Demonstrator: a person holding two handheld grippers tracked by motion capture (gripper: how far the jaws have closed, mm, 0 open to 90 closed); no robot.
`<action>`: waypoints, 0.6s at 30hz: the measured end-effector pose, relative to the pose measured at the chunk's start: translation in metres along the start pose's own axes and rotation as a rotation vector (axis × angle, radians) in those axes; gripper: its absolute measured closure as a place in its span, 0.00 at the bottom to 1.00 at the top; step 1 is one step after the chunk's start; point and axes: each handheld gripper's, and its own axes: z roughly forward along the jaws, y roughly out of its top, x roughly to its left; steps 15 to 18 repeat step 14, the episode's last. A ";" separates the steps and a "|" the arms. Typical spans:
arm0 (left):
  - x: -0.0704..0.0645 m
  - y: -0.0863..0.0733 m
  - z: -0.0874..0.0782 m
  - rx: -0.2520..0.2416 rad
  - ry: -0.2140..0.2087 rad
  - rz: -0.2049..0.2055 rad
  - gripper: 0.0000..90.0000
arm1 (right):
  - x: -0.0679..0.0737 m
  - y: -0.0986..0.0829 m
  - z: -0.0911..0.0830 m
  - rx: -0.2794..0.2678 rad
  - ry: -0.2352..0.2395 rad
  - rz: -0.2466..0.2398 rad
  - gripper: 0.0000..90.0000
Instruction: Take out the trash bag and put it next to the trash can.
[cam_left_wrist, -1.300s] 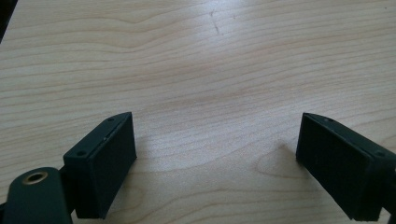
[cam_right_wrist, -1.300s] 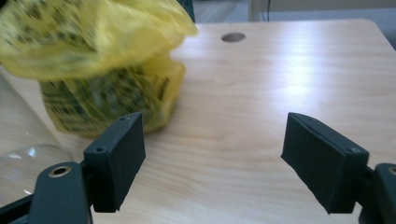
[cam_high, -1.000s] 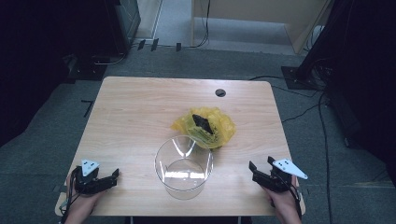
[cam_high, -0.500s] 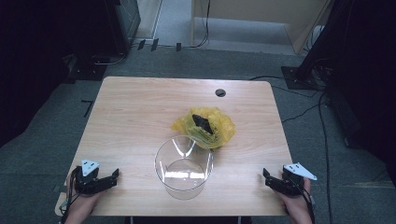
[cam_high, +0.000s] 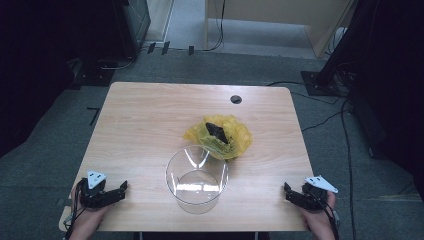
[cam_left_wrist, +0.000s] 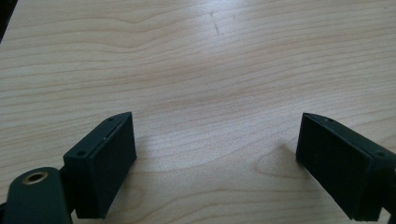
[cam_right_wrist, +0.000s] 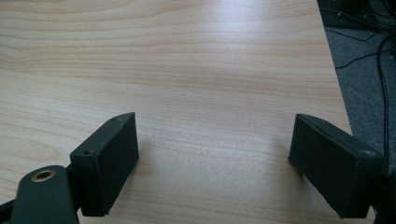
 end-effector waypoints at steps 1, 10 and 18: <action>0.000 0.000 0.000 0.000 0.000 0.000 0.13 | 0.000 0.000 0.000 0.001 0.001 0.001 0.17; 0.000 0.001 0.000 0.001 -0.003 0.006 0.13 | 0.002 0.002 0.002 0.001 0.009 -0.004 0.17; 0.000 0.001 0.001 0.002 -0.002 0.006 0.13 | 0.002 0.002 0.002 0.001 0.009 -0.003 0.17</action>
